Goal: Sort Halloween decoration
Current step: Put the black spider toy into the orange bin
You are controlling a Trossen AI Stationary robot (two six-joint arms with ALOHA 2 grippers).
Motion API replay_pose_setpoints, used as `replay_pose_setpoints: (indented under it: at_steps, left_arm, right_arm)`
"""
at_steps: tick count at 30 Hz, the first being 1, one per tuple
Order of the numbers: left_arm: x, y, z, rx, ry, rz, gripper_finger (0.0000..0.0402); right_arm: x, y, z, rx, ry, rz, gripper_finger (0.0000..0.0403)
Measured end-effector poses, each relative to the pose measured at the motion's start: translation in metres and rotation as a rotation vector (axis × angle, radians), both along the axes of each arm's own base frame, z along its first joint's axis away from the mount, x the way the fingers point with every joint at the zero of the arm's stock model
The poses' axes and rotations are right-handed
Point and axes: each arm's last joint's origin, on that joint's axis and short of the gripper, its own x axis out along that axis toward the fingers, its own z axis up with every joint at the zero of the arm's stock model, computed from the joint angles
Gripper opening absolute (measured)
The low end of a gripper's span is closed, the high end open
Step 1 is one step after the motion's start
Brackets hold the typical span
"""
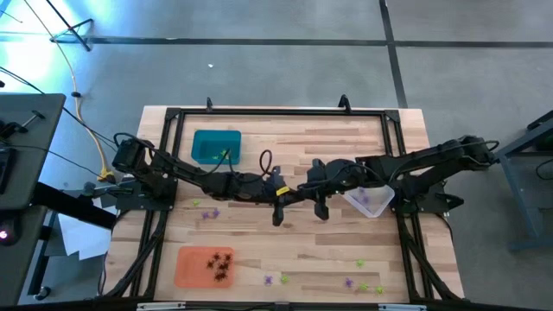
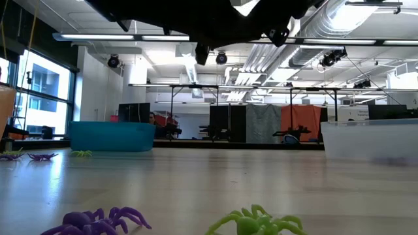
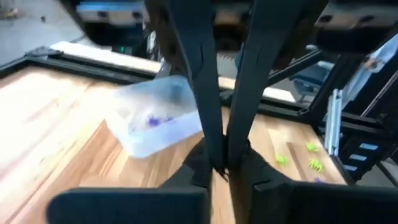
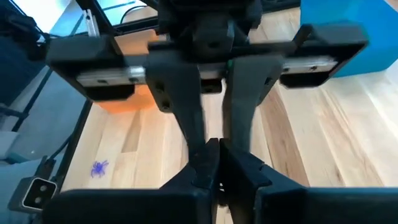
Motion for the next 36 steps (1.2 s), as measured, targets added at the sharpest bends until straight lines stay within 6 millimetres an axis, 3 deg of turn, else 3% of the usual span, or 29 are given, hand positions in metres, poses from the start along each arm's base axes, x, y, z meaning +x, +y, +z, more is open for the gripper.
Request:
replay_pose_setpoints:
  at_steps: [15, 20, 24, 28, 36]
  left_arm:
    - [-0.001, 0.001, -0.008, -0.025, 0.078, 0.019, 0.0003]
    - [-0.011, -0.003, -0.011, -0.090, 0.220, -0.032, 0.0001]
    - [-0.038, -0.006, -0.005, -0.146, 0.434, -0.004, 0.0001]
    - [-0.074, -0.015, 0.015, -0.299, 0.598, 0.038, 0.0001]
    - [-0.129, -0.071, 0.045, -0.622, 0.665, 0.042, 0.0000]
  right_arm:
    - [0.002, -0.003, 0.004, -0.083, -0.043, -0.062, 0.0070]
    - [0.002, -0.004, 0.004, -0.166, -0.044, -0.076, 0.0072]
    - [0.002, -0.006, 0.003, -0.246, -0.045, -0.075, 0.0072]
    - [0.001, -0.006, 0.002, -0.247, -0.035, -0.077, 0.0072]
    - [0.001, -0.006, 0.002, -0.244, -0.033, -0.077, 0.0071]
